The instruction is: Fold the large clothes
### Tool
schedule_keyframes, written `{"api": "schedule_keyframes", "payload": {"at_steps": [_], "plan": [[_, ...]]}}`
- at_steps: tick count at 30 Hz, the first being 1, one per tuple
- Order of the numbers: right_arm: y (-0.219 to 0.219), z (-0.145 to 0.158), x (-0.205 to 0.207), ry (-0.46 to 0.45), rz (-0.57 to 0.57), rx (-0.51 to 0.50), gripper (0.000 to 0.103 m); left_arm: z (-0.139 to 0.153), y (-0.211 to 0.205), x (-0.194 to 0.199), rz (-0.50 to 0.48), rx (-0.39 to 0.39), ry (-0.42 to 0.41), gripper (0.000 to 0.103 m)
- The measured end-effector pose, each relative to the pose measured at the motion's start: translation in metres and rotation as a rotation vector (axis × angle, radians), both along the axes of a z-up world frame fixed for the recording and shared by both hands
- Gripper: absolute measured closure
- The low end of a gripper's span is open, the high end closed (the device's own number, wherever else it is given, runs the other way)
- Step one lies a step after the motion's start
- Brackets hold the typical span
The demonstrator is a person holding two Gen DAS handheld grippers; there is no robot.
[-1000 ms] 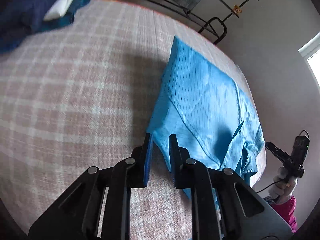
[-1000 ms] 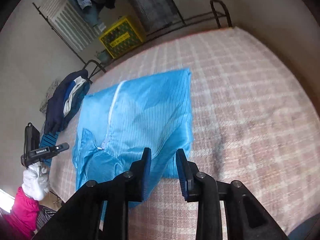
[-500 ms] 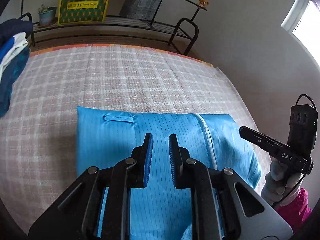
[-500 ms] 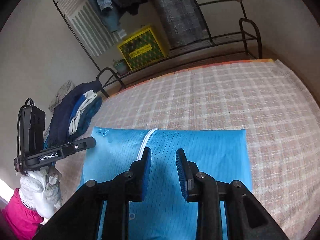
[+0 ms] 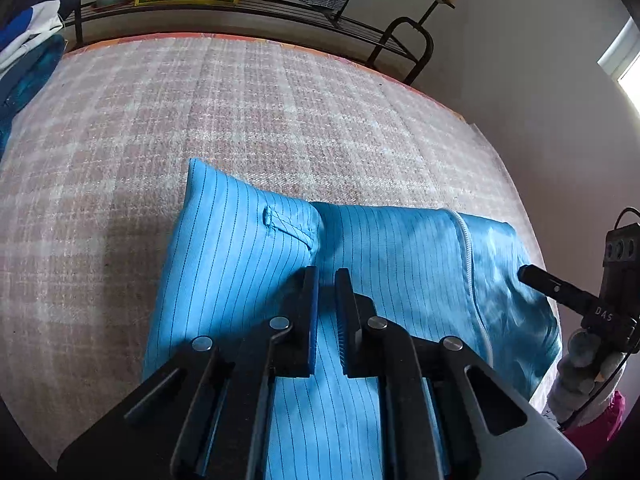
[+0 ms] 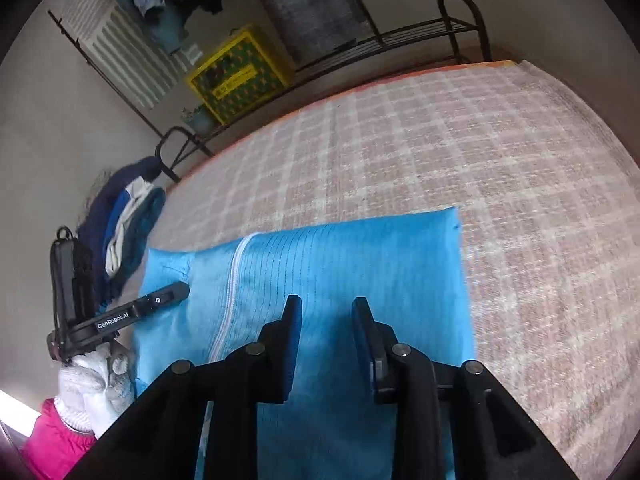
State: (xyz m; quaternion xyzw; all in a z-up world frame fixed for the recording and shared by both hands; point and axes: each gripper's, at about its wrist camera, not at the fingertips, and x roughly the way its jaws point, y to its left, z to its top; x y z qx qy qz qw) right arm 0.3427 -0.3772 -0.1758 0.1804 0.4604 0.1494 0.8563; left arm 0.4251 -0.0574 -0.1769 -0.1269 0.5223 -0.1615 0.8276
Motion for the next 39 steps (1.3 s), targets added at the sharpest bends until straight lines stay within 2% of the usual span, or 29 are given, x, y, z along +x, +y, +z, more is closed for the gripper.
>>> {"api": "schedule_keyframes", "payload": {"at_steps": [3, 4, 7, 9, 12, 15, 18, 22, 23, 24, 25, 30, 32, 34, 37, 39], "plan": [[-0.008, -0.008, -0.007, 0.035, 0.036, -0.037, 0.070, 0.019, 0.003, -0.010, 0.003, 0.013, -0.037, 0.093], [-0.009, -0.016, -0.010, 0.059, 0.046, -0.069, 0.073, 0.026, 0.004, -0.015, 0.001, 0.018, -0.052, 0.093], [-0.004, -0.037, -0.023, 0.115, 0.049, -0.246, 0.074, 0.048, 0.007, -0.033, -0.001, 0.012, -0.096, 0.093], [-0.002, -0.029, -0.036, 0.106, 0.062, -0.312, 0.074, 0.062, 0.009, -0.048, 0.002, -0.015, -0.117, 0.093], [0.004, 0.004, -0.069, 0.018, 0.092, -0.325, 0.072, 0.080, 0.007, -0.078, -0.033, -0.076, -0.133, 0.093], [0.026, 0.039, -0.111, -0.122, 0.240, -0.278, 0.070, 0.090, -0.001, -0.115, -0.093, -0.119, -0.137, 0.092], [0.056, 0.048, -0.146, -0.184, 0.394, -0.267, 0.069, 0.084, -0.011, -0.152, -0.136, -0.170, -0.094, 0.089], [0.084, 0.034, -0.173, -0.189, 0.572, -0.350, 0.068, 0.063, -0.025, -0.194, -0.181, -0.250, 0.004, 0.089], [0.089, 0.028, -0.176, -0.189, 0.593, -0.376, 0.065, 0.058, -0.029, -0.202, -0.188, -0.264, 0.025, 0.089], [0.088, 0.024, -0.176, -0.190, 0.602, -0.395, 0.053, 0.054, -0.034, -0.210, -0.195, -0.277, 0.043, 0.089], [0.087, 0.019, -0.179, -0.194, 0.605, -0.413, 0.046, 0.050, -0.038, -0.214, -0.209, -0.286, 0.058, 0.088], [0.100, 0.009, -0.168, -0.209, 0.626, -0.510, 0.049, 0.038, -0.057, -0.223, -0.224, -0.301, 0.083, 0.085], [0.096, 0.007, -0.156, -0.183, 0.592, -0.501, 0.054, 0.035, -0.062, -0.224, -0.228, -0.294, 0.088, 0.085], [0.089, 0.011, -0.140, -0.151, 0.549, -0.441, 0.070, 0.033, -0.067, -0.224, -0.230, -0.288, 0.092, 0.085], [0.074, 0.019, -0.125, -0.127, 0.503, -0.317, 0.070, 0.033, -0.075, -0.218, -0.227, -0.285, 0.088, 0.083], [0.070, 0.021, -0.121, -0.116, 0.500, -0.270, 0.070, 0.031, -0.080, -0.214, -0.217, -0.286, 0.078, 0.068]]}}
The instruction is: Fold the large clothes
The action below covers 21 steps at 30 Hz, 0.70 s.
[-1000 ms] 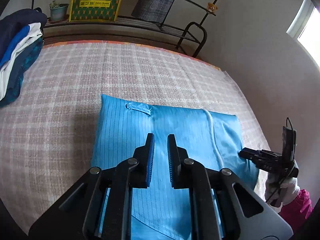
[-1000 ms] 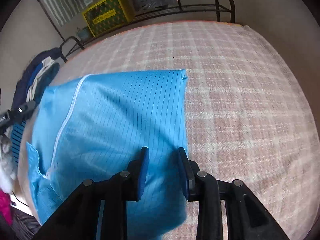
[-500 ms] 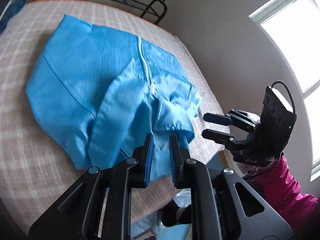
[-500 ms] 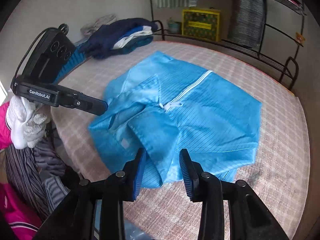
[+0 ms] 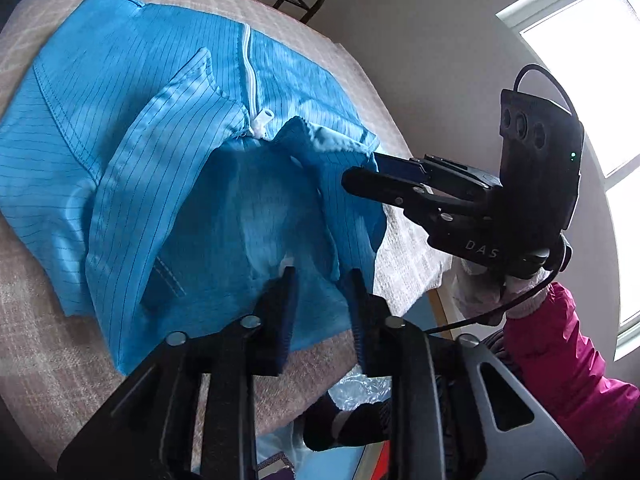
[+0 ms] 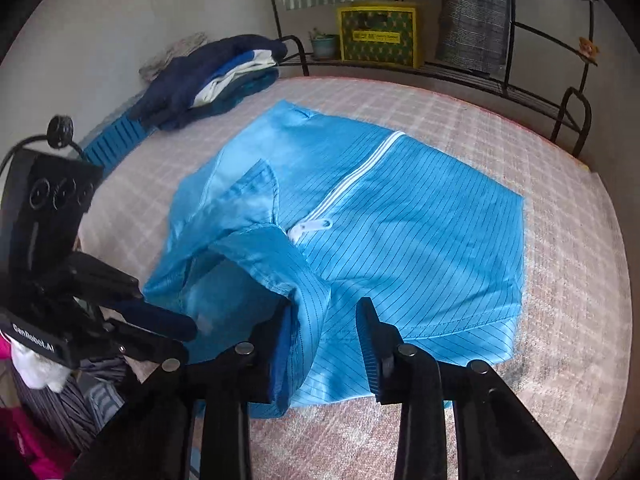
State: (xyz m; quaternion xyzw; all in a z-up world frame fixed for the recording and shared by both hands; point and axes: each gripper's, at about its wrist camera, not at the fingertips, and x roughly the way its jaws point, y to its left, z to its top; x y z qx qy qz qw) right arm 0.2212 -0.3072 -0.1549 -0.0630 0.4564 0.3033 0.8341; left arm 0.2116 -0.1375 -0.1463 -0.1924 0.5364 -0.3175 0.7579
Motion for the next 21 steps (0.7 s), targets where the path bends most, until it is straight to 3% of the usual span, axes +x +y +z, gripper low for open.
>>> {"api": "schedule_keyframes", "payload": {"at_steps": [1, 4, 8, 9, 10, 11, 13, 17, 21], "plan": [[-0.002, 0.001, 0.002, 0.012, -0.002, 0.023, 0.071, -0.001, -0.004, 0.003, 0.008, -0.005, -0.006, 0.062], [-0.005, 0.000, 0.005, 0.060, -0.008, 0.093, 0.073, -0.011, -0.017, 0.011, 0.001, -0.005, 0.008, 0.062], [-0.010, -0.009, 0.009, 0.113, -0.033, 0.133, 0.076, -0.031, -0.025, 0.022, 0.025, -0.064, 0.075, 0.062], [-0.012, -0.011, 0.011, 0.131, -0.043, 0.150, 0.078, -0.036, -0.025, 0.023, 0.031, -0.078, 0.090, 0.067], [-0.014, -0.013, 0.012, 0.146, -0.048, 0.167, 0.078, -0.040, -0.025, 0.024, 0.033, -0.089, 0.100, 0.087], [-0.015, -0.014, 0.013, 0.150, -0.052, 0.165, 0.078, -0.042, -0.026, 0.024, 0.030, -0.090, 0.104, 0.100], [-0.011, -0.012, 0.011, 0.125, -0.052, 0.124, 0.078, -0.040, -0.025, 0.020, 0.038, -0.092, 0.078, 0.101], [-0.008, -0.012, 0.013, 0.158, -0.040, 0.178, 0.074, -0.022, -0.027, 0.005, 0.025, -0.062, -0.014, 0.103], [-0.021, -0.025, 0.031, 0.291, -0.117, 0.351, 0.075, -0.006, -0.036, -0.012, 0.002, 0.007, -0.131, 0.103]]}}
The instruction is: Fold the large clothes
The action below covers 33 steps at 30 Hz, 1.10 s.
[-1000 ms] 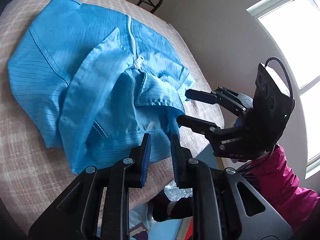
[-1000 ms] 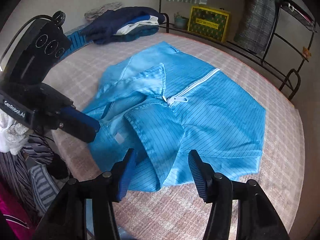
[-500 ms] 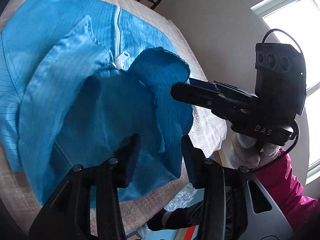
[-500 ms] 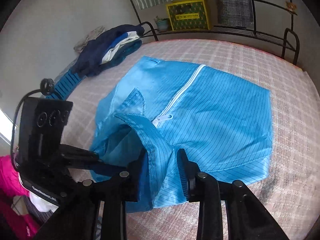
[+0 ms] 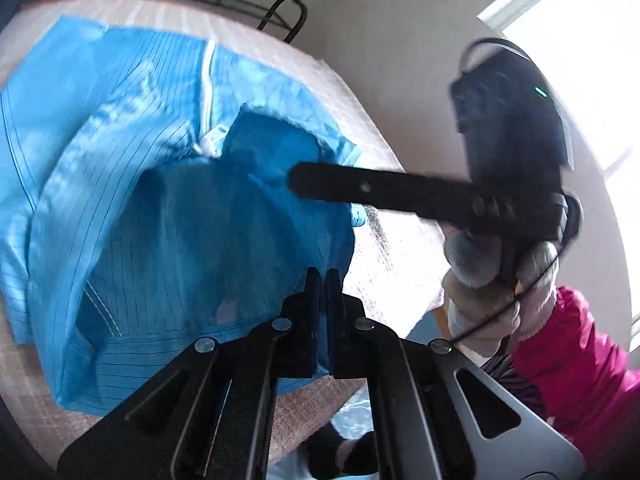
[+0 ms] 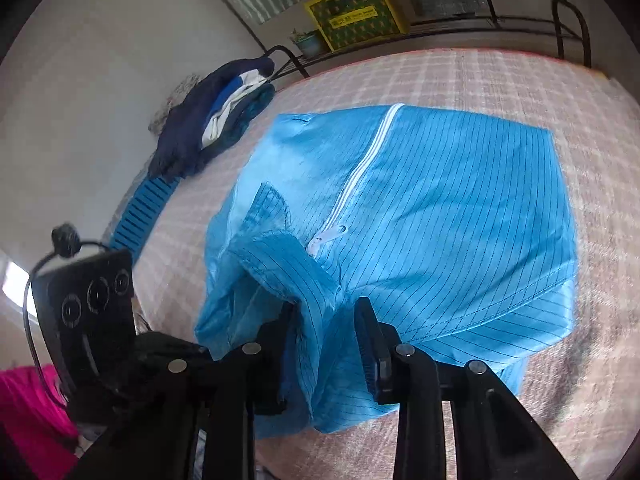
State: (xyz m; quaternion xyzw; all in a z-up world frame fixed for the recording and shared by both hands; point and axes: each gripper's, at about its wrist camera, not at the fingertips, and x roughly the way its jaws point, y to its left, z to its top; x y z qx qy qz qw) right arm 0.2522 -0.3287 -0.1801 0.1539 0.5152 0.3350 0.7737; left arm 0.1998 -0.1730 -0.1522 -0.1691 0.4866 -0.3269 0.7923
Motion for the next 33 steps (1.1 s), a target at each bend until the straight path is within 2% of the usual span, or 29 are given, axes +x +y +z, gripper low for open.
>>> {"api": "schedule_keyframes", "payload": {"at_steps": [3, 6, 7, 9, 11, 15, 18, 21, 23, 24, 26, 27, 30, 33], "plan": [[-0.009, -0.015, 0.011, 0.114, -0.056, 0.133, 0.091, 0.003, -0.004, -0.004, 0.000, 0.015, -0.029, 0.103], [-0.022, -0.025, 0.018, 0.192, -0.121, 0.280, 0.095, 0.002, -0.004, -0.007, -0.001, 0.020, -0.036, 0.103], [-0.027, -0.026, 0.020, 0.199, -0.145, 0.270, 0.095, 0.000, -0.005, -0.008, -0.004, 0.029, -0.040, 0.103], [-0.027, -0.023, 0.021, 0.159, -0.180, 0.099, 0.095, -0.001, -0.006, -0.013, -0.013, 0.039, -0.033, 0.103], [-0.024, -0.017, 0.018, 0.112, -0.176, 0.006, 0.095, -0.003, -0.006, -0.016, -0.018, 0.046, -0.025, 0.103], [-0.012, 0.009, 0.009, 0.012, -0.128, -0.006, 0.095, -0.007, -0.005, -0.013, -0.023, 0.025, 0.005, 0.103], [0.002, 0.018, 0.005, -0.060, -0.102, -0.098, 0.088, -0.006, -0.006, -0.011, -0.014, 0.009, 0.013, 0.103], [0.010, 0.012, 0.010, -0.046, -0.085, -0.107, 0.088, -0.005, -0.005, -0.012, -0.027, 0.006, 0.004, 0.103], [0.016, 0.009, 0.011, -0.064, -0.078, -0.147, 0.096, -0.004, -0.006, -0.014, -0.030, -0.002, 0.001, 0.103], [0.021, 0.008, 0.011, -0.082, -0.083, -0.201, 0.103, -0.004, -0.008, -0.015, -0.030, -0.005, 0.001, 0.103], [0.025, 0.004, 0.015, -0.109, -0.121, -0.330, 0.103, -0.005, -0.011, -0.016, -0.036, -0.001, 0.006, 0.103], [0.022, 0.002, 0.017, -0.107, -0.137, -0.363, 0.103, -0.006, -0.013, -0.016, -0.041, 0.008, 0.014, 0.103], [0.012, 0.011, 0.016, -0.120, -0.156, -0.323, 0.103, 0.000, -0.007, -0.020, -0.051, 0.021, 0.044, 0.103], [0.004, 0.035, 0.001, -0.169, -0.166, -0.284, 0.097, 0.021, 0.021, -0.026, -0.045, 0.026, 0.030, 0.100]]}}
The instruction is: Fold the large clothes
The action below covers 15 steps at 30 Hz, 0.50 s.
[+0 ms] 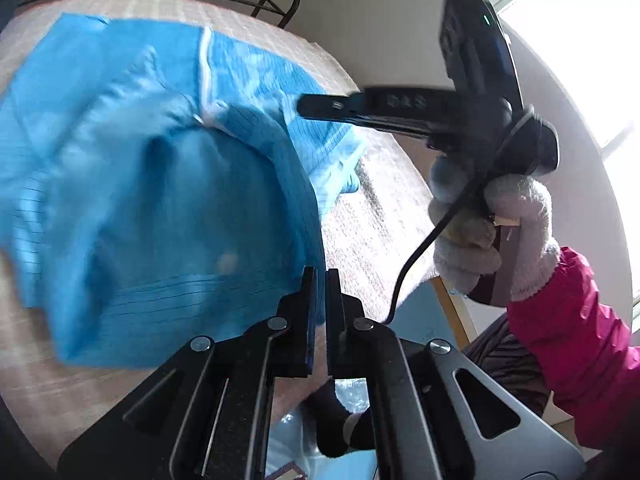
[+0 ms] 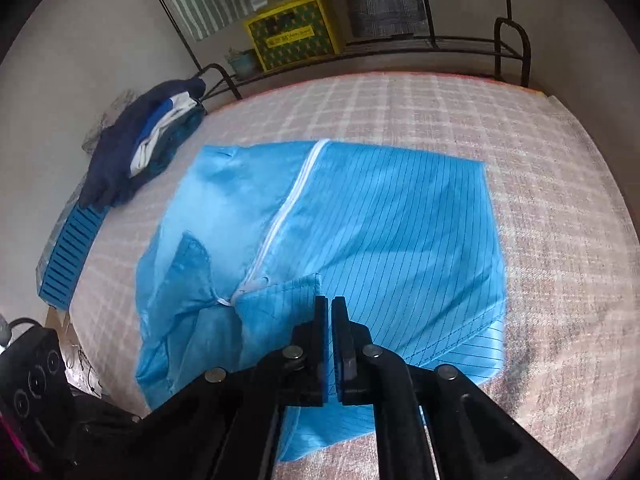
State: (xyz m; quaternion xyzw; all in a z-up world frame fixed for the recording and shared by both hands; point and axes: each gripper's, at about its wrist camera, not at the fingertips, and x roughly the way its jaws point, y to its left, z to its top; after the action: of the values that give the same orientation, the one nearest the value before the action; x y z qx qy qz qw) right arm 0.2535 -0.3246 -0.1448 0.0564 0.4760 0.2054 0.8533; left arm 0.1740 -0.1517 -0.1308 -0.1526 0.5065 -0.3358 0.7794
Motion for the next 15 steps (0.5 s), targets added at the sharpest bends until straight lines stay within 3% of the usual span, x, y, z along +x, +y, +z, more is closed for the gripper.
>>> {"api": "schedule_keyframes", "payload": {"at_steps": [1, 3, 4, 7, 9, 15], "plan": [[-0.001, 0.007, -0.007, -0.009, -0.002, 0.022, 0.083, 0.009, 0.014, -0.001, 0.016, 0.004, -0.024, 0.094], [0.000, 0.017, -0.024, -0.022, 0.009, 0.048, 0.065, 0.021, 0.043, 0.000, 0.066, 0.032, -0.065, 0.077], [0.005, 0.020, -0.032, -0.028, 0.025, 0.044, 0.065, 0.025, 0.057, 0.003, 0.087, 0.046, -0.073, 0.072], [0.024, 0.016, -0.053, -0.015, 0.052, -0.015, 0.065, 0.029, 0.094, 0.016, 0.151, 0.109, -0.075, 0.072], [0.035, 0.004, -0.064, 0.009, 0.053, -0.079, 0.065, 0.025, 0.111, 0.023, 0.170, 0.107, -0.043, 0.072], [0.063, -0.028, -0.082, 0.034, 0.088, -0.310, 0.069, 0.010, 0.105, 0.043, 0.119, 0.138, -0.025, 0.072]]}}
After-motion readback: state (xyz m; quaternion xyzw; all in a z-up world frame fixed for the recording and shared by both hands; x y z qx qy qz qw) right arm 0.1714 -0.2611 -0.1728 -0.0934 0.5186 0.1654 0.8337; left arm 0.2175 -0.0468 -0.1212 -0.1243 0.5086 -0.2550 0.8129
